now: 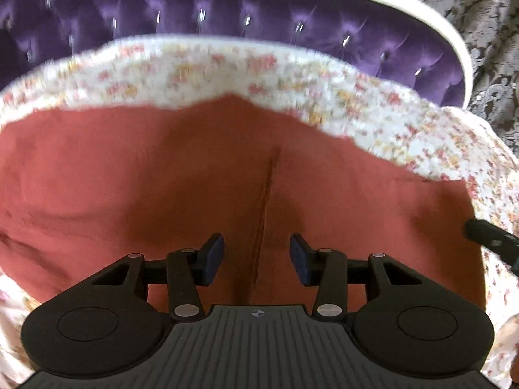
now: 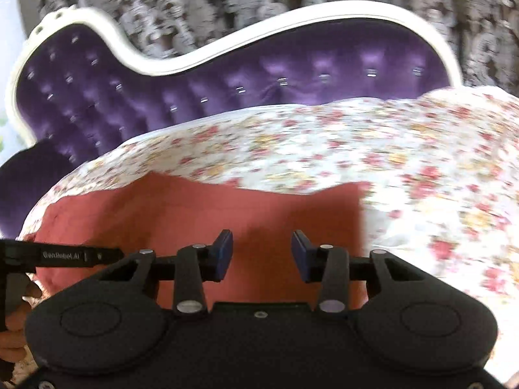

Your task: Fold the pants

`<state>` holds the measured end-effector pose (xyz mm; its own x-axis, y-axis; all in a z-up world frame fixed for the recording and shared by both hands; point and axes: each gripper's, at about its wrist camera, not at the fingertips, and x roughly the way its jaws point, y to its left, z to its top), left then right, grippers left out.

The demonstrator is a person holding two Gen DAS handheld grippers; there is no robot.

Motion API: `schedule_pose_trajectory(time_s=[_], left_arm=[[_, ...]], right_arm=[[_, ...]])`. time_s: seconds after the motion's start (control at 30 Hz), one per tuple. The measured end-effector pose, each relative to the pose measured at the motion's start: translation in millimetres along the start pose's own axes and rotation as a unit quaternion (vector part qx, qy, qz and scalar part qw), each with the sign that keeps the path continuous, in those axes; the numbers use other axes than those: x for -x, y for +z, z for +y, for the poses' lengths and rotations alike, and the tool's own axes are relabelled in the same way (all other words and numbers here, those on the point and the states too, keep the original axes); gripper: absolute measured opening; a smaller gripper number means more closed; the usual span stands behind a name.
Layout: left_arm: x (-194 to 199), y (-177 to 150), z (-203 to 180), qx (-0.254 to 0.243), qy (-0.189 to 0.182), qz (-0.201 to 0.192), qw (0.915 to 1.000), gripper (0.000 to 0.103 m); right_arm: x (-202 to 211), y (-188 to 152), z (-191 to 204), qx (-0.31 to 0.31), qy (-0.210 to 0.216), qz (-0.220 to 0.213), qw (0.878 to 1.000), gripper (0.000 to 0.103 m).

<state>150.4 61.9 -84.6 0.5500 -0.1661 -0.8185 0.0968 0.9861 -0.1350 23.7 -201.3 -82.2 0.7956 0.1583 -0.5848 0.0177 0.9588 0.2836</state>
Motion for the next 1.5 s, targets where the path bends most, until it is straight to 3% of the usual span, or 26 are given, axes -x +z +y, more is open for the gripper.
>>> schedule_pose_trajectory(time_s=[0.07,0.13,0.2,0.3,0.43,0.53,0.63,0.7,0.77,0.8,0.87,0.93,1.0,1.03,1.1,1.2,1.3,1.37,1.5], left_arm=[[-7.7,-1.9,0.8,-0.001,0.003,0.006,1.0000,0.047],[-8.2,-2.4,-3.5,-0.016,-0.003,0.005,0.9999,0.060],[-10.1,-2.6,-9.3,-0.031,-0.001,0.009,0.9995,0.059],[-7.4,-3.2,-16.3,-0.046,0.005,0.001,0.9989,0.005],[12.5,-7.1,-16.3,-0.048,0.018,-0.024,0.9984,0.005],[28.9,-11.0,-14.3,-0.059,0.049,-0.055,0.9955,0.005],[20.9,-9.8,-6.5,-0.059,0.038,-0.040,0.9968,0.006],[5.5,-9.1,-2.8,-0.058,0.047,-0.017,0.9971,0.009],[-0.8,-12.3,-0.4,-0.054,0.050,-0.016,0.9971,0.012],[0.5,-13.4,-0.2,-0.053,0.050,-0.020,0.9971,0.015],[6.0,-14.0,3.5,-0.049,0.054,-0.021,0.9971,0.025],[17.5,-15.2,13.6,-0.037,0.060,-0.035,0.9969,0.031],[32.3,-14.4,29.0,-0.023,0.082,-0.056,0.9948,0.040],[39.0,-13.2,37.4,-0.019,0.093,-0.062,0.9935,0.046],[48.5,-11.1,59.2,-0.009,0.109,-0.067,0.9918,0.046],[59.5,-8.1,95.8,0.015,0.134,-0.080,0.9877,0.047],[66.6,-7.1,133.1,0.053,0.164,-0.086,0.9813,0.056],[68.9,-5.5,159.6,0.081,0.162,-0.078,0.9804,0.061],[67.7,-2.8,201.7,0.123,0.162,-0.059,0.9773,0.062]], right_arm=[[3.4,-0.2,-6.2,-0.007,-0.002,-0.003,1.000,0.051],[4.4,-0.9,-10.5,-0.013,0.003,-0.007,1.000,0.051],[6.2,-3.4,-13.0,-0.020,0.011,-0.010,1.000,0.051],[2.9,-6.0,-12.6,-0.025,0.019,-0.011,0.999,0.051],[1.3,-5.9,-10.3,-0.013,0.022,-0.011,1.000,0.051],[0.1,0.2,-6.4,0.006,0.019,-0.021,1.000,0.051],[-14.3,8.1,-3.1,0.018,0.018,-0.022,0.999,0.049],[-36.0,10.3,-3.6,0.029,0.002,0.002,1.000,0.037],[-61.6,7.0,-9.8,0.029,-0.041,0.045,0.998,0.031],[-68.2,3.7,-14.9,0.022,-0.046,0.048,0.998,0.024],[-66.2,3.4,-20.1,0.008,-0.041,0.036,0.998,0.021],[-61.4,6.6,-18.9,0.002,-0.039,0.043,0.998,0.026],[-52.6,7.8,-12.8,0.007,-0.037,0.034,0.999,0.038],[-47.7,8.1,-7.5,0.015,-0.038,0.027,0.999,0.038],[-41.0,7.7,4.5,0.028,-0.028,0.022,0.999,0.038],[-33.6,5.2,29.4,0.041,0.007,0.024,0.999,0.038],[-30.3,1.4,56.8,0.064,0.042,0.030,0.997,0.038],[-33.4,-3.3,74.6,0.081,0.065,0.035,0.994,0.038],[-44.9,-12.2,108.0,0.118,0.089,0.050,0.988,0.038]])
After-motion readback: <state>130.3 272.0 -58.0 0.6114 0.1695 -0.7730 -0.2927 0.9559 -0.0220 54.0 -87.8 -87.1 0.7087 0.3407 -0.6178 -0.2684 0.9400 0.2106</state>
